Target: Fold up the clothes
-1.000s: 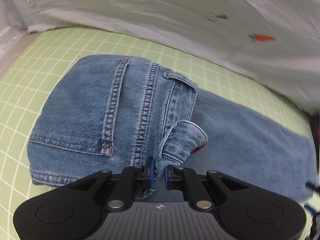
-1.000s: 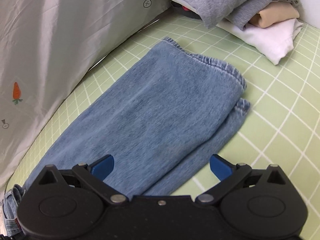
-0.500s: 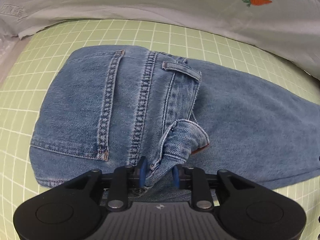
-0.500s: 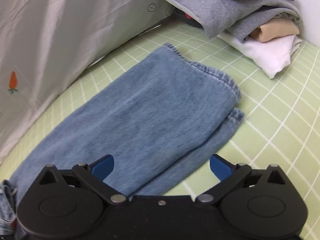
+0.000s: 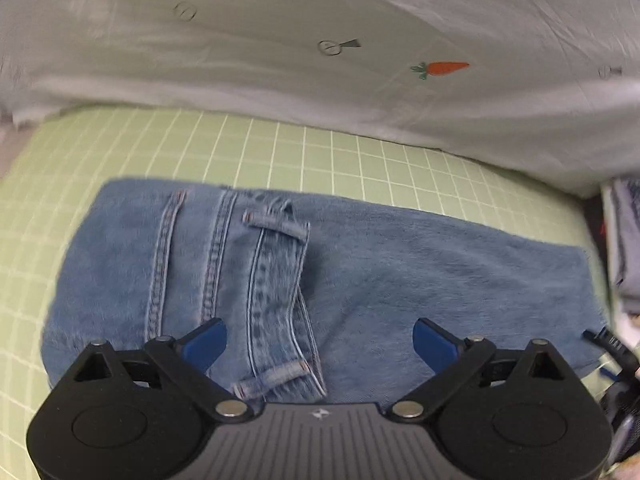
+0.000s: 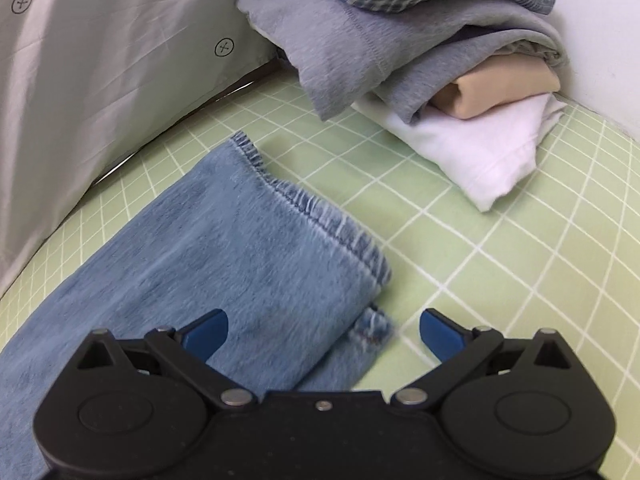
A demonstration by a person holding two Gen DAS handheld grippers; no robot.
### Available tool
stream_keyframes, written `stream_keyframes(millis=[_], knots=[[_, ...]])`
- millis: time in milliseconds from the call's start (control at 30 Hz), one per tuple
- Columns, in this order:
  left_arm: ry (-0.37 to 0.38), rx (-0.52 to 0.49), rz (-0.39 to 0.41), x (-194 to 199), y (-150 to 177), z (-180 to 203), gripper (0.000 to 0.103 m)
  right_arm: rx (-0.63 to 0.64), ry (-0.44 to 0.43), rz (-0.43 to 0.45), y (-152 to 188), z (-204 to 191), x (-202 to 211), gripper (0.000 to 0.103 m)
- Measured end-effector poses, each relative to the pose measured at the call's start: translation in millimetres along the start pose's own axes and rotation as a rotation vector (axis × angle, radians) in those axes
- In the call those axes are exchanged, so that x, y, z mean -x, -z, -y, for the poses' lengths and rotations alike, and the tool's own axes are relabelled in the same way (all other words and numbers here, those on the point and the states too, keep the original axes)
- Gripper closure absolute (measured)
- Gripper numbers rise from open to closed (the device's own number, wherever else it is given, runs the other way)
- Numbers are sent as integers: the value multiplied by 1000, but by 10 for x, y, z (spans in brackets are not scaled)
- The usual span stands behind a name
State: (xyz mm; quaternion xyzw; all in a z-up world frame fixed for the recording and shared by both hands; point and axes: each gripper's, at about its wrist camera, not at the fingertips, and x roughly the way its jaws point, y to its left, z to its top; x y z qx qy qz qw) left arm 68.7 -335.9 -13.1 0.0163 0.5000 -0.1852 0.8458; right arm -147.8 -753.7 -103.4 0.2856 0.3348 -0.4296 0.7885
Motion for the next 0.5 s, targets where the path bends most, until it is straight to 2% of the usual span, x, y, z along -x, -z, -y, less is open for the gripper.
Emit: stream_keyframes(millis=[100, 267, 500], knots=[[-9, -21, -4, -21, -32, 35, 4, 50, 14, 3, -6, -82, -53, 0], [-32, 15, -20, -30, -54, -45, 4, 143, 39, 7, 6, -223, -128, 3], [-65, 96, -26, -6, -43, -220, 4, 207, -5, 2, 40, -264, -123, 4]])
